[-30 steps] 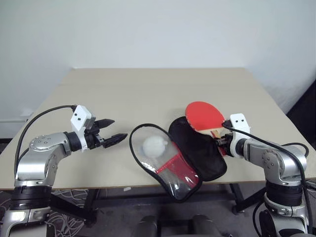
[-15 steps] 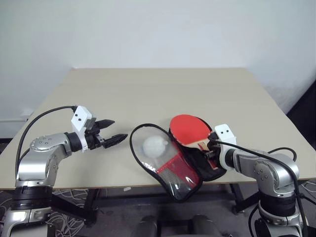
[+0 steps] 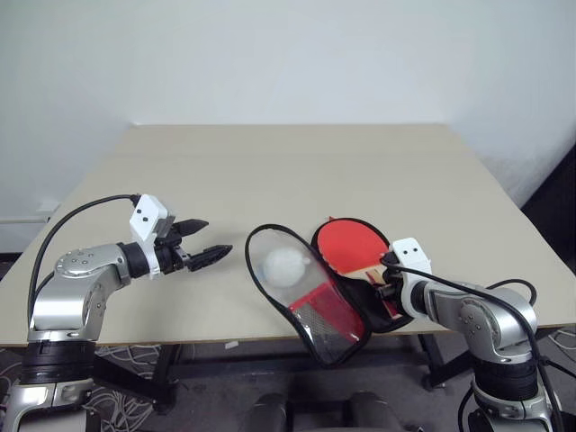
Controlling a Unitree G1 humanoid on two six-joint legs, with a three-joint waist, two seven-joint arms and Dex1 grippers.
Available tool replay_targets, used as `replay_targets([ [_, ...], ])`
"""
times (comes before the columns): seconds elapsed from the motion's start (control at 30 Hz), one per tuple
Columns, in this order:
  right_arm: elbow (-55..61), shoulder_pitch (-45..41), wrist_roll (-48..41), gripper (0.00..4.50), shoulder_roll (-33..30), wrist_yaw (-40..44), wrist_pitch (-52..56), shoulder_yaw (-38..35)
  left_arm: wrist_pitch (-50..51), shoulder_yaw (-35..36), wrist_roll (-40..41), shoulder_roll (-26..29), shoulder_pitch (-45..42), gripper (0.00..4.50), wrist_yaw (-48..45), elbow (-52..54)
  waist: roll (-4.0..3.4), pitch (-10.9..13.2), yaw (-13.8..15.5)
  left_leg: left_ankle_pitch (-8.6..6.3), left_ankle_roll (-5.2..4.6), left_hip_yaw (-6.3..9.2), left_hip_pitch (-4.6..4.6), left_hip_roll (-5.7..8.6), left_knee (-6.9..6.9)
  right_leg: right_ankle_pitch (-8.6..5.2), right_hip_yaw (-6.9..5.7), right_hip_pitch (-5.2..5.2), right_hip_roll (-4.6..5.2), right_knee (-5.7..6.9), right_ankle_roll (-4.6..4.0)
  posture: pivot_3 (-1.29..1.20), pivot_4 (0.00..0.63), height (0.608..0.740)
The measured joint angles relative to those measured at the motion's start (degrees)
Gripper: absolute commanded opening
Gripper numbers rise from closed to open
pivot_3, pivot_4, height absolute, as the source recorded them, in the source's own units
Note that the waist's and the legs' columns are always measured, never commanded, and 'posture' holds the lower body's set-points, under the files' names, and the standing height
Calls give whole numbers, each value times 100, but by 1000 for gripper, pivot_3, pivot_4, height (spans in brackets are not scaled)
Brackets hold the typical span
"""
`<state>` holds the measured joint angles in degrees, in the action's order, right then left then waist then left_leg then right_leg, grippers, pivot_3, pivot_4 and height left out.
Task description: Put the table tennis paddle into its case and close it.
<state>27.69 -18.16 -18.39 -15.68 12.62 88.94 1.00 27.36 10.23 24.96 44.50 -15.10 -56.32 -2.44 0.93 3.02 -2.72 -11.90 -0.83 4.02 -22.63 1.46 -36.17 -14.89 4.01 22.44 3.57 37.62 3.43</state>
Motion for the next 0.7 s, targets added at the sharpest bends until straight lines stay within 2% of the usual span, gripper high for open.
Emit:
replay_targets([
  [0.1, -58, -71, 45, 1105, 114, -66, -1, 12, 0, 0, -1, 0, 0, 4500, 1, 0, 0, 0, -1, 0, 0, 0, 0, 0, 0, 0, 1, 2, -5, 0, -1, 0, 0, 734],
  [0.3, -59, -164, 35, 3115, 140, -65, -1, 76, 0, 0, -1, 0, 0, 4500, 1, 0, 0, 0, 0, 0, 0, 1, -1, -2, 0, 0, 1, 1, -3, 0, 0, 0, 0, 734],
  [0.43, 4, -400, -136, 4474, -101, 207, 95, 48, 2, 0, -1, 0, 0, 4500, -2, 0, -1, 1, 1, 0, 0, 0, -1, -2, -1, 0, 1, 0, 1, -1, 0, 0, 0, 734],
  [0.53, 128, -709, -359, 4474, -541, 550, 107, -11, 2, -1, -1, 2, 0, 4500, -15, 0, -4, 3, 4, 0, 0, 3, -3, -2, -1, 0, -3, 0, 2, -2, 0, 0, 0, 734],
  [0.6, 253, -1029, -649, 4474, -1477, 1161, -89, 42, 2, -5, -4, 44, 13, 4500, -80, 0, -16, 16, 4, 0, -1, 4, -5, -4, -3, -3, -8, -1, 16, -7, 4, 0, 0, 734],
  [0.7, 264, -1356, -837, 4474, -2266, 1804, -644, -34, 1, -11, -20, 95, 27, 4500, -131, 0, -13, 14, 1, -1, -3, 4, -2, -3, 0, -5, -12, -5, 12, -13, 4, 0, 0, 734],
])
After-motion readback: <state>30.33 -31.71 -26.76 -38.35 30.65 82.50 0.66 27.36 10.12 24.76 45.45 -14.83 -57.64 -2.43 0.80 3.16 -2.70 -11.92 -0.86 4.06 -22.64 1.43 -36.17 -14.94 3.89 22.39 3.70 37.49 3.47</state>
